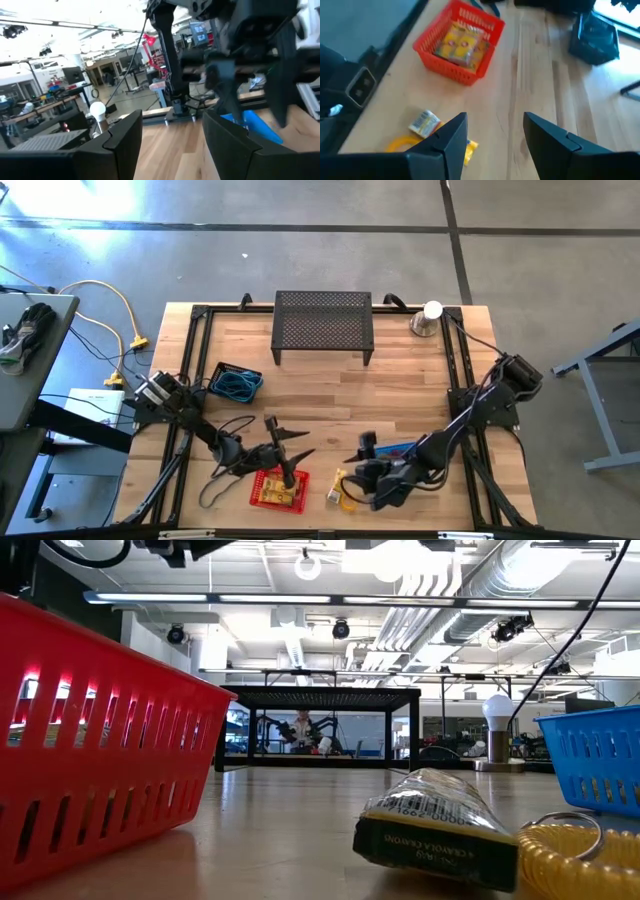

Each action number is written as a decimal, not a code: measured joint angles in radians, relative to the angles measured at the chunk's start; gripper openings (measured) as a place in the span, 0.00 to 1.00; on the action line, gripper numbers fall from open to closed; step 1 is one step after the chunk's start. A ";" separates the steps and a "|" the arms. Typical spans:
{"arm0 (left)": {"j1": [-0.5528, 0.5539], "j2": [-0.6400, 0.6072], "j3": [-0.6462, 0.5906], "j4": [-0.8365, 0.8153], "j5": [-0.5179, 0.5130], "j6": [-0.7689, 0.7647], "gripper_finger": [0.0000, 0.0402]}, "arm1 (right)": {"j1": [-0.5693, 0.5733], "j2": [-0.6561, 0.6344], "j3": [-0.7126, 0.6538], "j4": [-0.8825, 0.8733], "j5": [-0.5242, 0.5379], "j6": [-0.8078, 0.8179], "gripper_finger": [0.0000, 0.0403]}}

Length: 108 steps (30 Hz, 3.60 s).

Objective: Pick & Place Office Desk Supplies
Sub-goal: Put the yellow crayon box into the red bin

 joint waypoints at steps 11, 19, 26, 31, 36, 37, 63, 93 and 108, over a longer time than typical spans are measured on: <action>0.029 0.000 0.000 -0.006 -0.006 -0.006 0.50 | -0.007 -0.002 0.074 0.054 0.129 -0.066 0.64; -0.007 -0.023 0.000 -0.014 0.043 0.024 0.50 | -0.021 0.001 0.242 -0.125 0.076 -0.207 0.68; -0.134 -0.211 0.000 -0.219 -0.057 0.105 0.50 | -0.031 0.097 0.326 -0.212 -0.037 -0.148 0.68; -0.196 -0.404 0.000 -0.676 0.022 -0.166 0.50 | -0.058 0.185 0.340 -0.237 -0.145 -0.104 0.68; -0.195 -0.541 0.000 -1.026 0.146 -0.570 0.50 | -0.054 0.223 0.341 -0.266 -0.240 -0.138 0.68; -0.191 -0.550 0.000 -1.066 0.162 -0.630 0.50 | -0.051 0.231 0.341 -0.270 -0.253 -0.150 0.68; -0.175 -0.542 0.000 -1.099 0.171 -0.825 0.50 | -0.079 0.361 0.341 -0.279 -0.407 -0.359 0.62; -0.132 -0.541 0.000 -1.123 0.177 -0.834 0.50 | -0.104 0.444 0.340 -0.357 -0.318 -0.625 0.62; -0.110 -0.541 0.000 -1.123 0.174 -0.834 0.50 | -0.111 0.445 0.340 -0.358 -0.341 -0.625 0.40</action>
